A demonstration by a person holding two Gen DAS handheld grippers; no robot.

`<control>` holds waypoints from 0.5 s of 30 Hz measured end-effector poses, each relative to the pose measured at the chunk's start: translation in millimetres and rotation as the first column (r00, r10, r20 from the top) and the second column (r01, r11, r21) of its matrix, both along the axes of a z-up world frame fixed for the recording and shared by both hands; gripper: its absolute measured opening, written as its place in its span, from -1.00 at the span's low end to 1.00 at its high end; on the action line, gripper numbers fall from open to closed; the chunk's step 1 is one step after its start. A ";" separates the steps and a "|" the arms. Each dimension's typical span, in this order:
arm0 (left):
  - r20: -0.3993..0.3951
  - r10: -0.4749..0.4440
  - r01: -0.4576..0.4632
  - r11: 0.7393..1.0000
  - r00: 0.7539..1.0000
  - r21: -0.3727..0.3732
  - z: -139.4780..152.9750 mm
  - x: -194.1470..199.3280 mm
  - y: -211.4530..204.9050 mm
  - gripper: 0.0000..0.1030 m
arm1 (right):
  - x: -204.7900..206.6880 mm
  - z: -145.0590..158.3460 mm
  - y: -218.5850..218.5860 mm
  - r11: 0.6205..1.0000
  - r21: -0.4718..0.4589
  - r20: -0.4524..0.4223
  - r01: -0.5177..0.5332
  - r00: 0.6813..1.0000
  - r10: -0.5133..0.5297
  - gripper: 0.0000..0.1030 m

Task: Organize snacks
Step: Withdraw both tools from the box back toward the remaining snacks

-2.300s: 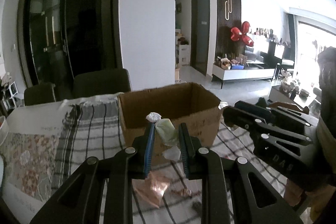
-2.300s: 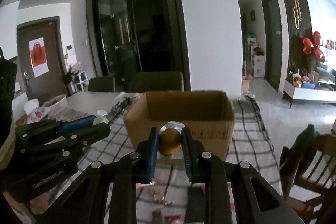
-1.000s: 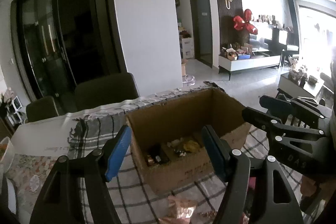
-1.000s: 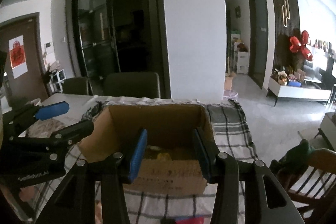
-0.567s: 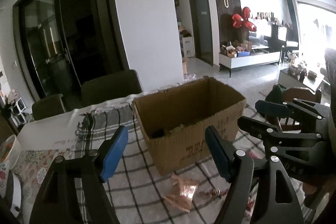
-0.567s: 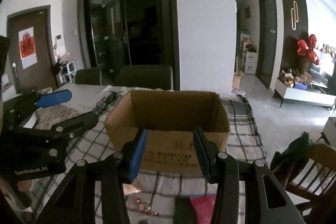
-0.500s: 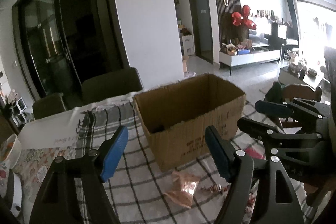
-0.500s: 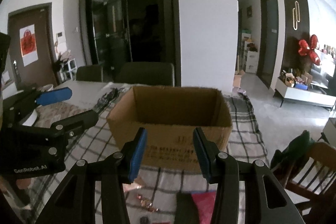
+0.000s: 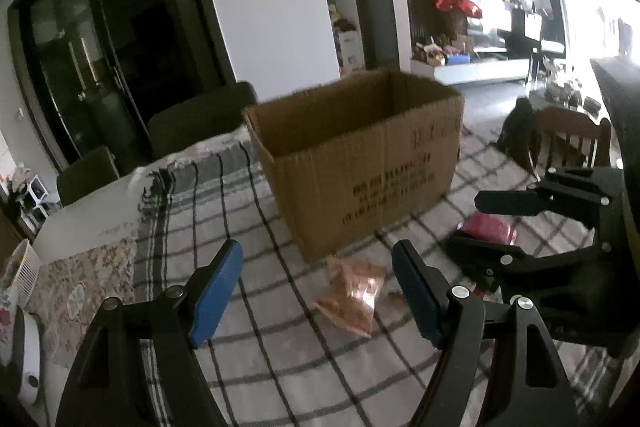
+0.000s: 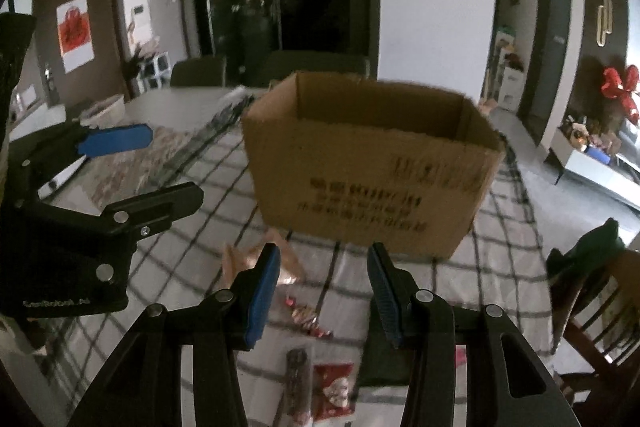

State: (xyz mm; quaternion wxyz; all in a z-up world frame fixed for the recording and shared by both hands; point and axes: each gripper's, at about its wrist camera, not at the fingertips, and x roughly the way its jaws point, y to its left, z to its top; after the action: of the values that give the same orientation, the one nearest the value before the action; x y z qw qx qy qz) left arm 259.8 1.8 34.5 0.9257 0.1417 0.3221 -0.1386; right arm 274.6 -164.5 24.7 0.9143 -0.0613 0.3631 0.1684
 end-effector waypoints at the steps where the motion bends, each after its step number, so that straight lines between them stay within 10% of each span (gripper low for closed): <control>1: -0.009 -0.005 0.005 1.000 1.000 0.005 -4.0 -0.8 0.4 0.49 | -0.1 -3.9 1.9 1.000 -0.006 -0.012 -0.009 1.000 0.009 -0.10; 15: -0.173 -0.081 0.089 0.995 0.981 0.039 -63.2 13.9 0.0 0.49 | 9.4 -55.1 20.6 0.989 -0.069 -0.197 -0.134 0.973 0.118 -0.10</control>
State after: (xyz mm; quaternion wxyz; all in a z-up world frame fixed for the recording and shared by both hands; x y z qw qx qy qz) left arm 273.7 1.8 -28.7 0.8842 0.1644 0.3974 -0.1824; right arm 284.0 -144.0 -30.4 0.8590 -0.1053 0.4520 0.2163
